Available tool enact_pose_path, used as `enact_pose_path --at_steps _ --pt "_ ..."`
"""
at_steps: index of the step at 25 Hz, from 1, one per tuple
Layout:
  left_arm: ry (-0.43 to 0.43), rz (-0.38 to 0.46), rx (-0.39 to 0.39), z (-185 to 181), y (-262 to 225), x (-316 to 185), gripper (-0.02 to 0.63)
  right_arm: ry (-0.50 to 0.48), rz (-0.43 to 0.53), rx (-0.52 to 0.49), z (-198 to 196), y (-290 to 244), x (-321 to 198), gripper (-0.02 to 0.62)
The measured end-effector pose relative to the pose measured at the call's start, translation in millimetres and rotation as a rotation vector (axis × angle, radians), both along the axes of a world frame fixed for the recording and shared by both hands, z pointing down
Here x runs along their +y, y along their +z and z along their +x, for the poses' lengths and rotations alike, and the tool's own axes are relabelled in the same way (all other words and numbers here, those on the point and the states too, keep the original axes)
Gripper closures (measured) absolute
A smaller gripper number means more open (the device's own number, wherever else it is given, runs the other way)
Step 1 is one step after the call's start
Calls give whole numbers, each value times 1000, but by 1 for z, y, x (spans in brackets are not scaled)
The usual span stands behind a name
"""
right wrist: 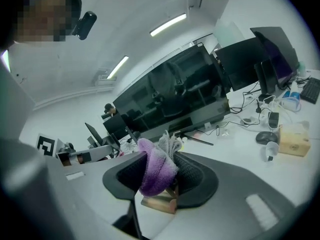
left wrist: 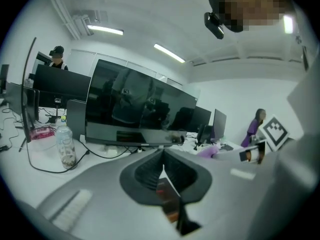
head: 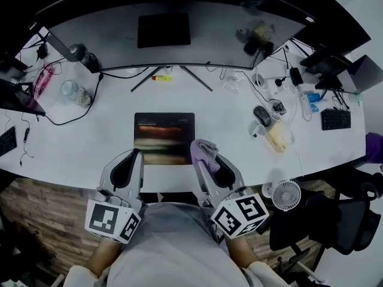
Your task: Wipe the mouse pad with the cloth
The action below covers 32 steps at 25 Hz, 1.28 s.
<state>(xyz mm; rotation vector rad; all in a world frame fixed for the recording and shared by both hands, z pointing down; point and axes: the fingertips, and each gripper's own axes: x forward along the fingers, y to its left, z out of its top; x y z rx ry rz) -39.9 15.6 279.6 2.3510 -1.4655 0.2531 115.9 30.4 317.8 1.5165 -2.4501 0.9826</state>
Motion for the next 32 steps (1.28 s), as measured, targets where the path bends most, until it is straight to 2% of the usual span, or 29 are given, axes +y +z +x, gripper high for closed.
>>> enact_pose_path --at_steps 6,12,21,32 --pt "-56 -31 -4 -2 13 -7 606 -38 -42 -15 -4 24 -18 443" --pt "-65 -58 -7 -8 23 -15 606 -59 -72 -1 -10 42 -39 443" --pt "-33 -90 -26 -17 35 -31 606 -5 -127 11 -9 73 -76 443" --pt "41 -140 -11 -26 46 -42 606 65 -201 31 -17 120 -96 437"
